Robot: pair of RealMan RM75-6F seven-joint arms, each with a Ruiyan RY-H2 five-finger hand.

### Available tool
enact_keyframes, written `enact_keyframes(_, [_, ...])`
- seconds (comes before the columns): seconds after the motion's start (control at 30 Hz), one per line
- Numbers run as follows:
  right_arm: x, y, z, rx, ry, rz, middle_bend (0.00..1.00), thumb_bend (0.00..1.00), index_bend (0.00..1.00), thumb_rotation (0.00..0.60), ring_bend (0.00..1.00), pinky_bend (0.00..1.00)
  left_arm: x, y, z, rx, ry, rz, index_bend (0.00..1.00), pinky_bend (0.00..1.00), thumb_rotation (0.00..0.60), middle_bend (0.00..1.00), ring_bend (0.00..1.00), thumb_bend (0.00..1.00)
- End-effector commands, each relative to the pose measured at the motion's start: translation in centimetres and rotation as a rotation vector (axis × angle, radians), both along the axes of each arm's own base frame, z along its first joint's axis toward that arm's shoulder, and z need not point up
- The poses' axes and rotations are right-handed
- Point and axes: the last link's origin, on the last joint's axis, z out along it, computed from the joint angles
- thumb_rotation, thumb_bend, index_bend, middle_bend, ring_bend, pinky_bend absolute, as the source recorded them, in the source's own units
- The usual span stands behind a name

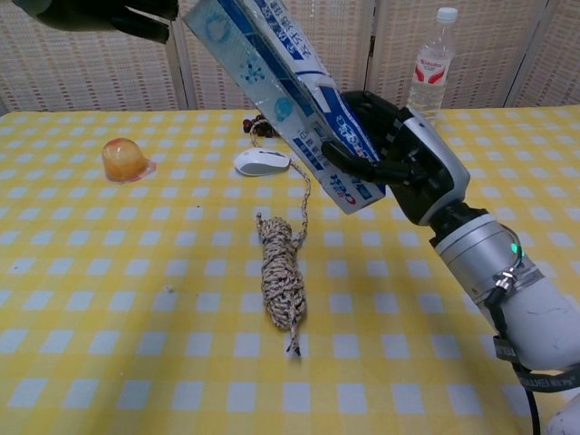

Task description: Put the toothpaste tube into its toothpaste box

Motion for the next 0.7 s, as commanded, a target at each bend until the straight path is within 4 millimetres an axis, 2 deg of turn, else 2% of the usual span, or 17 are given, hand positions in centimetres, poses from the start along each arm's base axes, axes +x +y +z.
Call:
enact_keyframes(0.03, [0.0,0.1,0.0,0.000,-0.003,-0.002,0.38,0.29,0.49,0.600,0.45,0.47,0.1,0.0,0.4,0.017,-0.034,-0.021,0.00,1.00,0.600,1.00,0.99,0.12])
enact_keyframes(0.4, [-0.5,0.2,0.9,-0.016,-0.034,-0.005,0.40,0.29,0.49,0.600,0.47,0.51,-0.4,0.3,1.5,0.055,-0.096,-0.013,0.00,1.00,0.600,1.00,0.95,0.12])
enact_keyframes(0.57, [-1.6,0.1,1.9,-0.058,0.002,-0.007,0.41,0.29,0.51,0.600,0.48,0.54,-1.3,0.8,2.2,0.136,-0.017,-0.029,0.00,1.00,0.600,1.00,0.95,0.12])
enact_keyframes(0.7, [-3.5,0.0,3.4,-0.106,0.049,-0.020,0.41,0.29,0.51,0.600,0.49,0.55,-2.5,0.8,3.1,0.254,0.117,-0.092,0.00,1.00,0.600,0.97,0.93,0.12])
